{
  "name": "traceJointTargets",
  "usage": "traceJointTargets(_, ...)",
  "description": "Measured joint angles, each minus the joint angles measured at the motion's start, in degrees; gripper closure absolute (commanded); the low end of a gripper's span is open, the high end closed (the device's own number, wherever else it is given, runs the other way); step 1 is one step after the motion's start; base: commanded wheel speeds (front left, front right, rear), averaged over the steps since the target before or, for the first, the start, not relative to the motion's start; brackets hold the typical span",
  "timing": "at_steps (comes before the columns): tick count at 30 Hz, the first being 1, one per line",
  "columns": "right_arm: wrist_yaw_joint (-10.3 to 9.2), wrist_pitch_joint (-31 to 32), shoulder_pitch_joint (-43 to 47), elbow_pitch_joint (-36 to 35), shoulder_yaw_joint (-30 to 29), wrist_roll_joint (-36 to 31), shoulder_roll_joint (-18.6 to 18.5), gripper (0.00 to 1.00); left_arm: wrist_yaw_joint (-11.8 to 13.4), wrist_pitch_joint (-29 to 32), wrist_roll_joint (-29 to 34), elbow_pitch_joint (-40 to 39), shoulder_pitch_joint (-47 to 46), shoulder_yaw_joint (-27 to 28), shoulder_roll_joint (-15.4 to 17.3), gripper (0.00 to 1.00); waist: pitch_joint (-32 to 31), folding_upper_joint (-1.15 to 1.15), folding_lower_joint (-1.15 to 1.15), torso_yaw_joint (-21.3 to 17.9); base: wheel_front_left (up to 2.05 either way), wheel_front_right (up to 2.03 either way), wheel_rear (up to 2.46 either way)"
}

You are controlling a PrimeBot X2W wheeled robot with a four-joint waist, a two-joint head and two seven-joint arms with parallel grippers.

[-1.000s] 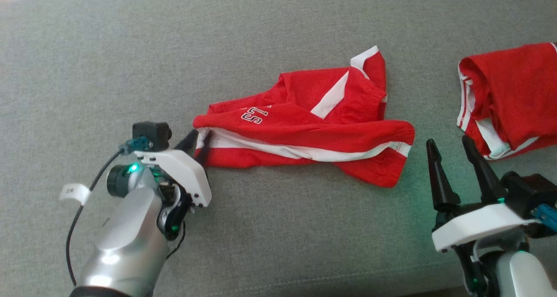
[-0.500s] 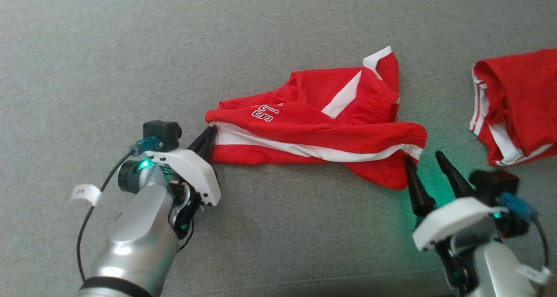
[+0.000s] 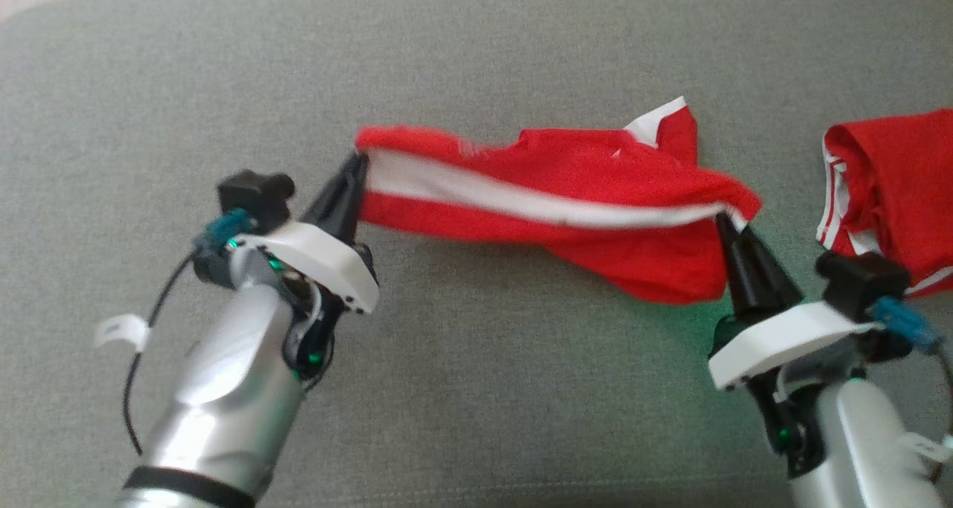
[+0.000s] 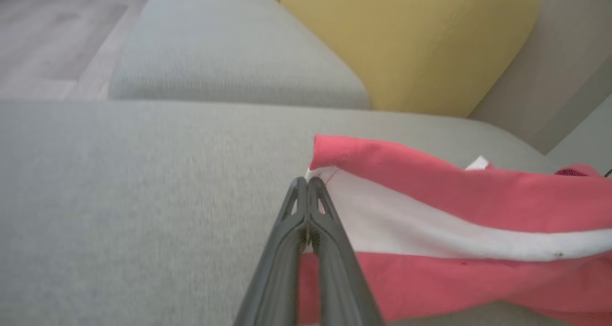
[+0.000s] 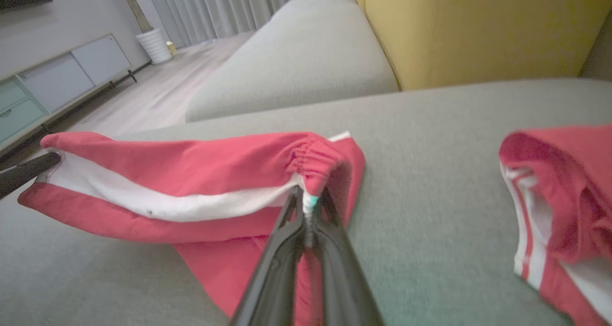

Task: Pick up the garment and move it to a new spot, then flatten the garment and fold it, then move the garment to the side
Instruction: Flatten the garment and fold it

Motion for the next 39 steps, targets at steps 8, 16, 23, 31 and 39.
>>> traceJointTargets(8,0.00,2.5,-0.7,-13.2,-0.2,1.8,-3.3,1.00,5.8,0.1,2.4,-24.7,5.9,3.4,5.6,1.00,-3.7,0.00,0.00,0.9,0.00,0.00,0.00)
traceJointTargets(16,0.00,7.3,-5.5,-23.8,-2.2,4.0,-5.6,1.00,8.3,7.2,2.7,-42.5,6.1,5.2,10.2,1.00,-7.7,0.00,0.00,1.7,0.00,0.00,0.00)
traceJointTargets(23,0.00,10.4,-6.8,-29.3,-4.0,4.9,-6.4,1.00,10.0,13.0,2.8,-51.3,6.1,5.8,13.2,1.00,-11.0,0.00,0.00,2.1,0.00,0.00,0.00)
traceJointTargets(31,0.00,12.5,-6.2,-29.8,-4.5,6.4,-6.2,1.00,11.4,15.3,2.6,-55.3,7.0,6.4,13.9,1.00,-12.0,0.00,0.00,2.1,0.00,0.00,0.00)
traceJointTargets(39,0.00,12.8,-9.3,-23.9,-4.5,8.7,-5.6,1.00,9.2,14.4,-0.4,-49.1,5.5,6.4,12.8,1.00,-9.4,0.00,0.00,2.3,0.00,0.00,0.00)
